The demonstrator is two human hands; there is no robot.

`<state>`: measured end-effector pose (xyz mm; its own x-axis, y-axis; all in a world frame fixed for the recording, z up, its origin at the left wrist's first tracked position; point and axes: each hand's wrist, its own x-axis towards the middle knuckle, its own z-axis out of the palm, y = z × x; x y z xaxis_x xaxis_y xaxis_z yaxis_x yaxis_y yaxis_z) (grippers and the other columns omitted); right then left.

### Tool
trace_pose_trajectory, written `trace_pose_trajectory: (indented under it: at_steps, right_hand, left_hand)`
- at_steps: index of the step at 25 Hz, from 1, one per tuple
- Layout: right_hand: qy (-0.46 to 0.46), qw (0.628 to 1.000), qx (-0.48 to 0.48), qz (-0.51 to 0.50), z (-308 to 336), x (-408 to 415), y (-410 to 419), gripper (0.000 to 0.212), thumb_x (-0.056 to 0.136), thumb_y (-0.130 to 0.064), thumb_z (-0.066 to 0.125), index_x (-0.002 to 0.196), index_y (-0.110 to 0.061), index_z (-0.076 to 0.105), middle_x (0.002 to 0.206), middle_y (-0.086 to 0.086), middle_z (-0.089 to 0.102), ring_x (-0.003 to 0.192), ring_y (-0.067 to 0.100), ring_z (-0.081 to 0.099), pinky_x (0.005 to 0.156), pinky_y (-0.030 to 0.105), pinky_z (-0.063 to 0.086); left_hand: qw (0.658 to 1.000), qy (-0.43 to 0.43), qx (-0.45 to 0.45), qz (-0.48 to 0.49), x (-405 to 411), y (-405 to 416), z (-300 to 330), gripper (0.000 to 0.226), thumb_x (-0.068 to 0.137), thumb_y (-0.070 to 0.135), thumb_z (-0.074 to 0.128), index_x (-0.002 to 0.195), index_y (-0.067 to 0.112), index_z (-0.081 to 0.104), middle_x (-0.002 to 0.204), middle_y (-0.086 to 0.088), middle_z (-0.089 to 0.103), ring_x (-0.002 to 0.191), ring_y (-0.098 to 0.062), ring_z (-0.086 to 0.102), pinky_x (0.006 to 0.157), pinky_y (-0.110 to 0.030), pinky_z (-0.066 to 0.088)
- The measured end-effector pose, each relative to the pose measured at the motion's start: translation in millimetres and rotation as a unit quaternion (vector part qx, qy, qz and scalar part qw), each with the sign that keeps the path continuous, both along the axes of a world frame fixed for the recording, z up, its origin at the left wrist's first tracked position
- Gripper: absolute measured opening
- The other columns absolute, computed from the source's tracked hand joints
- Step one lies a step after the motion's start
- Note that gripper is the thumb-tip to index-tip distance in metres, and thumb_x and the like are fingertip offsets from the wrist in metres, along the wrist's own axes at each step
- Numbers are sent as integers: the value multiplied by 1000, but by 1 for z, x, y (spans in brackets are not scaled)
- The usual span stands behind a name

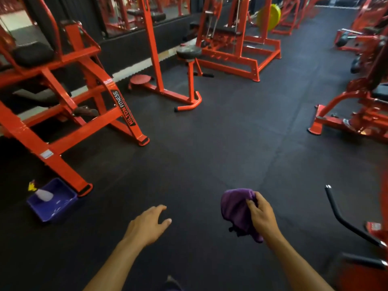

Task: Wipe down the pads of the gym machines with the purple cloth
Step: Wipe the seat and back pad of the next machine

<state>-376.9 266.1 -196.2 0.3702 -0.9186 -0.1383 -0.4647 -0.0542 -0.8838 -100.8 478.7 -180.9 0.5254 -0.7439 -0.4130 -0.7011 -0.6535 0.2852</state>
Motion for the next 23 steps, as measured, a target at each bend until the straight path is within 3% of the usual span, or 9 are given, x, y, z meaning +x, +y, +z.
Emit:
trace_pose_trajectory:
  at_steps: [4, 9, 11, 16, 23]
  right_hand:
    - [36, 999, -8, 29, -17, 72, -85, 22, 101, -12, 54, 90, -30, 61, 87, -4, 66, 77, 8, 59, 66, 23, 44]
    - [115, 990, -21, 79, -22, 159, -197, 15, 100, -15, 58, 105, -27, 66, 101, -9, 66, 94, 10, 63, 81, 34, 51]
    - [140, 984, -44, 103, -19, 196, -240, 15, 98, -15, 59, 101, -28, 65, 100, -11, 64, 92, 11, 63, 78, 32, 48]
    - [158, 981, -47, 102, -21, 273, -340, 13, 97, -15, 59, 99, -27, 65, 98, -11, 63, 89, 11, 61, 75, 28, 44]
    - [127, 984, -65, 103, -38, 402, -546, 12, 99, -15, 60, 106, -20, 69, 102, -7, 65, 93, 15, 61, 79, 32, 48]
  left_hand:
    - [1000, 11, -15, 7, 69, -84, -20, 61, 100, 60, 51, 155, 38, 35, 152, 13, 45, 136, -14, 50, 99, -38, 47]
    - [999, 33, -28, 16, 170, -189, -36, 63, 100, 55, 56, 156, 35, 34, 154, 11, 43, 138, -15, 48, 101, -37, 46]
    - [999, 34, -28, 4, 207, -230, -36, 63, 100, 53, 57, 156, 36, 34, 155, 12, 42, 138, -14, 48, 102, -37, 47]
    - [998, 57, -41, 2, 294, -333, -41, 63, 99, 51, 61, 155, 39, 35, 154, 14, 41, 135, -12, 50, 99, -33, 50]
    - [995, 61, -63, 37, 429, -533, -56, 63, 96, 49, 67, 152, 40, 40, 151, 11, 44, 134, -15, 51, 101, -36, 50]
